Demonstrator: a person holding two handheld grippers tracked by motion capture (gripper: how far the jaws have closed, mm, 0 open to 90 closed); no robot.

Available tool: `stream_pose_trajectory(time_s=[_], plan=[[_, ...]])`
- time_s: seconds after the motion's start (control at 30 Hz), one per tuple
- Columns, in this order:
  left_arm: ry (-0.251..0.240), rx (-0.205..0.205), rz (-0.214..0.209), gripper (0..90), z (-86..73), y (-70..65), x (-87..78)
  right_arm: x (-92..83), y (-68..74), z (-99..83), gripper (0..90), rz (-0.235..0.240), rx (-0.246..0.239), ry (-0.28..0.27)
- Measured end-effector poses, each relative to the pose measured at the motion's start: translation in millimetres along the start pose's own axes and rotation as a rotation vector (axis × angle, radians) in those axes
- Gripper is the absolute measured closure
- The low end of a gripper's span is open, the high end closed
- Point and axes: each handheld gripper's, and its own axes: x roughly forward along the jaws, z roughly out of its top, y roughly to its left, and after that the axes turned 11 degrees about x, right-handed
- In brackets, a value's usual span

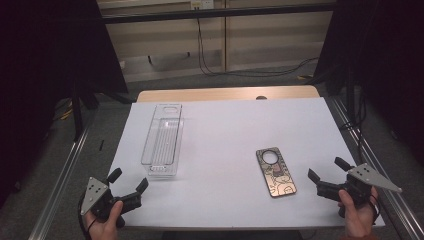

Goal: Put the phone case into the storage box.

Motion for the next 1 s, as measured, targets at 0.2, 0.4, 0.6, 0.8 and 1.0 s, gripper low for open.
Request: stream_pose_trajectory(time_s=[0.2, 0.4, 0.6, 0.8, 1.0], plan=[[-0.003, 0.004, -0.002, 1.9, 1.7, -0.5, 1.3, 0.2, -1.9, -0.9, 0.6, 0.009, -0.002, 0.013], [0.000, -0.006, 0.005, 1.9, 0.8, 0.0, 0.5, 0.9, -1.8, -1.1, 0.3, 0.014, 0.005, 0.019], [0.010, -0.004, 0.007, 2.0, -0.3, 2.0, -3.2, -0.7, 0.0, -2.3, 0.7, -0.001, 0.010, 0.043], [0.002, -0.006, 0.000, 2.0, -0.3, 1.6, -3.2, 1.2, 4.5, -0.6, 0.6, 0.011, 0.005, 0.056], [0.003, -0.005, 0.001, 2.0, -0.1, 0.8, -2.8, 10.6, 8.4, 2.8, 0.8, 0.033, -0.001, 0.081]])
